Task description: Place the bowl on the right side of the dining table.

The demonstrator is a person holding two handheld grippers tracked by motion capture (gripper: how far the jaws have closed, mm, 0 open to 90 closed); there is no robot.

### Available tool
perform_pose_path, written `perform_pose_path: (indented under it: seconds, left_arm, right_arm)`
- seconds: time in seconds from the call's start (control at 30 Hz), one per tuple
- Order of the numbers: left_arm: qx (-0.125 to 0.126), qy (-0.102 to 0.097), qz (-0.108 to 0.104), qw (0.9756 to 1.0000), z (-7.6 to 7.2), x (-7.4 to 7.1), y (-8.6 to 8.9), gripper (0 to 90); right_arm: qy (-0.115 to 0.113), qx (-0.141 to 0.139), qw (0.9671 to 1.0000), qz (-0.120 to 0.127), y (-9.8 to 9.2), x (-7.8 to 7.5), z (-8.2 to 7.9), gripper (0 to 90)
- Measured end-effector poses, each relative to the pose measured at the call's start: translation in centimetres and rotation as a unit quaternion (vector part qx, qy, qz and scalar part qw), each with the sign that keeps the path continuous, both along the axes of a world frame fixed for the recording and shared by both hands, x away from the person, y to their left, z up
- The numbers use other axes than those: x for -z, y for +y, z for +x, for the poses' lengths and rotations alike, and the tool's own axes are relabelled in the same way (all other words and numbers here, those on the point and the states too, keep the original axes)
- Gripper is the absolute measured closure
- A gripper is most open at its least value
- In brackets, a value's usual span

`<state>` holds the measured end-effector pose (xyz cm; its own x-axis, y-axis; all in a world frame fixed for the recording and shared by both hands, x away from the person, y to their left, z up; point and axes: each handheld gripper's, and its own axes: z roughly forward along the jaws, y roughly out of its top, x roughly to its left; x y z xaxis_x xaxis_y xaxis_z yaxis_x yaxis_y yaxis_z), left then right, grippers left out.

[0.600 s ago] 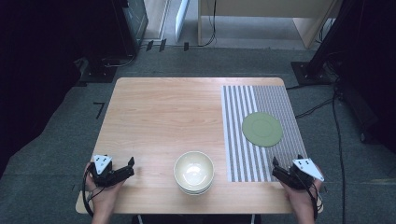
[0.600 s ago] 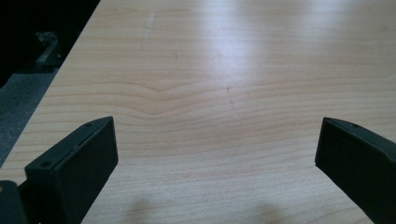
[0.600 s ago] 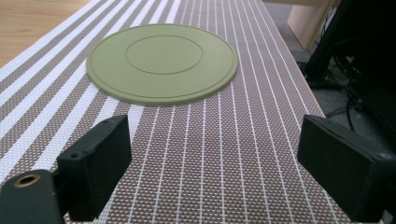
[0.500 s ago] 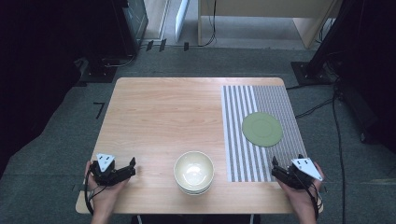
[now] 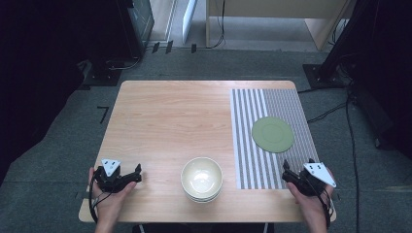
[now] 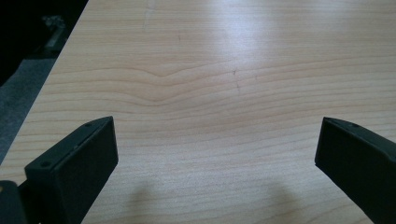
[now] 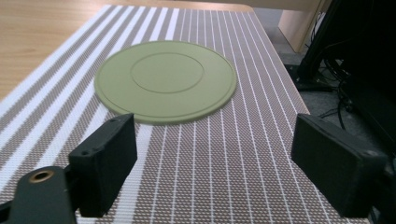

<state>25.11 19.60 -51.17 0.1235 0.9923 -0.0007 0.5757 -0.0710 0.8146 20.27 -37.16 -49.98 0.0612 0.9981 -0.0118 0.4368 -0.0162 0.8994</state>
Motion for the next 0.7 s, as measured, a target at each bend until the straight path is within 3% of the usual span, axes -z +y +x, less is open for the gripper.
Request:
perform_pose_path:
  seconds: [0.23,0.7]
  left_arm:
    - [0.001,-0.010,-0.022,0.9997,0.0,-0.8,-0.2,0.0]
    - [0.023,-0.034,-0.026,0.9988,-0.5,-2.3,-1.5,0.0]
  right_arm:
    - [-0.017,-0.006,0.9998,-0.001,0.8,-1.1,-0.1,20.2]
    - [-0.023,-0.031,0.9993,-0.002,2.0,-3.2,0.0,20.7]
